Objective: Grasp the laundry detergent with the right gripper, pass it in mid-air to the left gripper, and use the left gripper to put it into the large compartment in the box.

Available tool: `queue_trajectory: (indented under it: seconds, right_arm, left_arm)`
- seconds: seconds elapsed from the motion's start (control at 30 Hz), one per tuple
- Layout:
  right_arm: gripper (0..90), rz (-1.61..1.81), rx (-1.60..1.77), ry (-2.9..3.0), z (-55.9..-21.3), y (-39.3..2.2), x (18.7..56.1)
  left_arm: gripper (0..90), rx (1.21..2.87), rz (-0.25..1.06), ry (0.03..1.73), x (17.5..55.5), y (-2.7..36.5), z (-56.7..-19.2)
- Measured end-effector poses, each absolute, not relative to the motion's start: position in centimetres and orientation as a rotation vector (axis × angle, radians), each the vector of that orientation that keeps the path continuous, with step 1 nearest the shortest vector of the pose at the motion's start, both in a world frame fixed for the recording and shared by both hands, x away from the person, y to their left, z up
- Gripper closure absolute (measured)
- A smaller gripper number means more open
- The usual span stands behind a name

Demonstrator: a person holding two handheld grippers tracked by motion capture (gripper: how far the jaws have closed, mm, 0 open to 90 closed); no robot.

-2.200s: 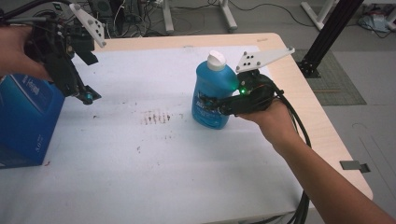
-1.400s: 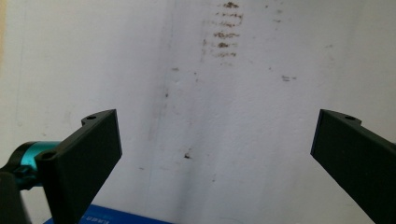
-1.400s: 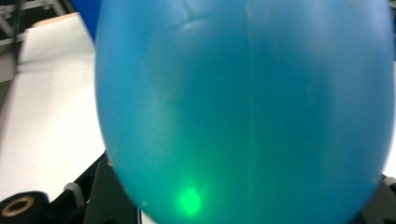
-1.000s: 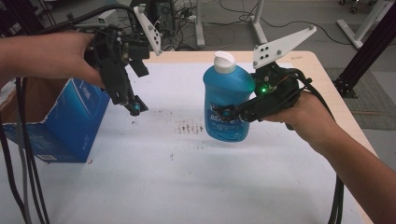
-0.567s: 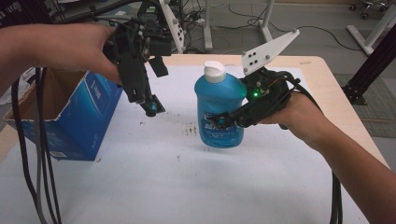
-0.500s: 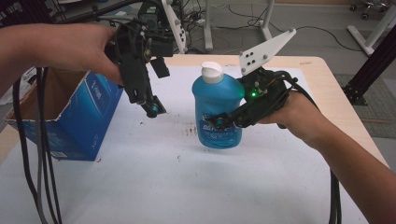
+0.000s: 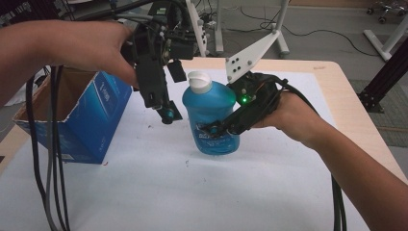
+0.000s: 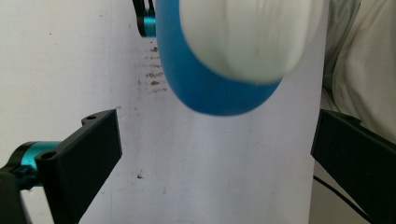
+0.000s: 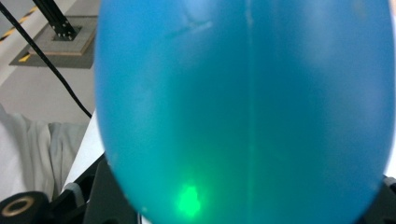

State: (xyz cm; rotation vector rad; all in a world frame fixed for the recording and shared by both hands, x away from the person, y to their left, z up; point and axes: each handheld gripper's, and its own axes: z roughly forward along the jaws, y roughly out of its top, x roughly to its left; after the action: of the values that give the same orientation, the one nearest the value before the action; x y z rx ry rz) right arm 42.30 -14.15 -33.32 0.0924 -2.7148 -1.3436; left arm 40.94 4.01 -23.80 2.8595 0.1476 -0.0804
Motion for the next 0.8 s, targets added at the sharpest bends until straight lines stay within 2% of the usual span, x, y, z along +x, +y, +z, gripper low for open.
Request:
queue_trajectory:
  seconds: [0.8]
  right_arm:
    - [44.7,-1.348,0.081,-2.709,-33.2,-13.1,42.2]
  left_arm:
    - [1.7,2.861,-0.072,0.137,41.8,1.1,-24.5]
